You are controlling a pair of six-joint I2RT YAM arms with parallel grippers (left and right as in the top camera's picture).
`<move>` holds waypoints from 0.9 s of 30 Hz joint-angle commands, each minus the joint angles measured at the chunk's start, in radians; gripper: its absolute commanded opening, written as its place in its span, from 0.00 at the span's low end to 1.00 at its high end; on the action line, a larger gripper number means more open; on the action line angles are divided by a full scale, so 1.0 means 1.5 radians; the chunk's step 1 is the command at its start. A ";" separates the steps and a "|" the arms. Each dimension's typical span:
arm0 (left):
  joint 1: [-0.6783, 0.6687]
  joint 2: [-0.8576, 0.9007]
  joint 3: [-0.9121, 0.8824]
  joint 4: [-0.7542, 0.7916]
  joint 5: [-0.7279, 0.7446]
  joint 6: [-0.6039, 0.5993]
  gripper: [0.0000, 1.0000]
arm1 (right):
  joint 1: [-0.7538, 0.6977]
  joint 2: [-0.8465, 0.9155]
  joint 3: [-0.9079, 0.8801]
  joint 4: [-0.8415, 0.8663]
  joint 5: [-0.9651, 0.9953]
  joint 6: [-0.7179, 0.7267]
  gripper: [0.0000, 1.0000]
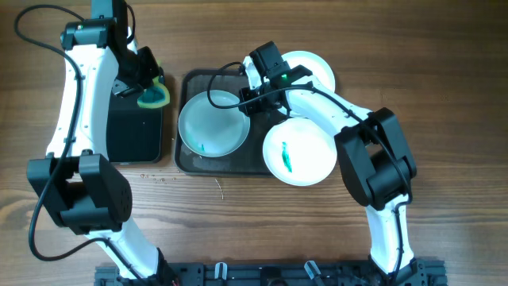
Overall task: Clean dirty plates on tray and stack at the side
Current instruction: 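Scrub the left plate again with the sponge in the left gripper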
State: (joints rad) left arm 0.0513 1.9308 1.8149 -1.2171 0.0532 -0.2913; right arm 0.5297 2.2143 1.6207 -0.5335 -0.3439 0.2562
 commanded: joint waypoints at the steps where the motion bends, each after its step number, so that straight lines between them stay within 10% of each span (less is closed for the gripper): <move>1: -0.007 -0.004 0.003 0.003 0.007 -0.009 0.04 | 0.005 0.032 0.002 0.003 -0.012 0.048 0.13; 15: -0.089 -0.003 -0.072 0.050 0.028 -0.051 0.04 | 0.000 0.015 0.001 -0.149 0.168 0.350 0.04; 27: -0.186 -0.003 -0.217 0.187 0.031 -0.096 0.04 | -0.002 0.015 0.001 -0.154 0.117 0.299 0.04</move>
State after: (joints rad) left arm -0.1905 1.9316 1.5333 -0.9653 0.0837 -0.4095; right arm 0.5323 2.2139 1.6352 -0.7475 -0.2070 0.7284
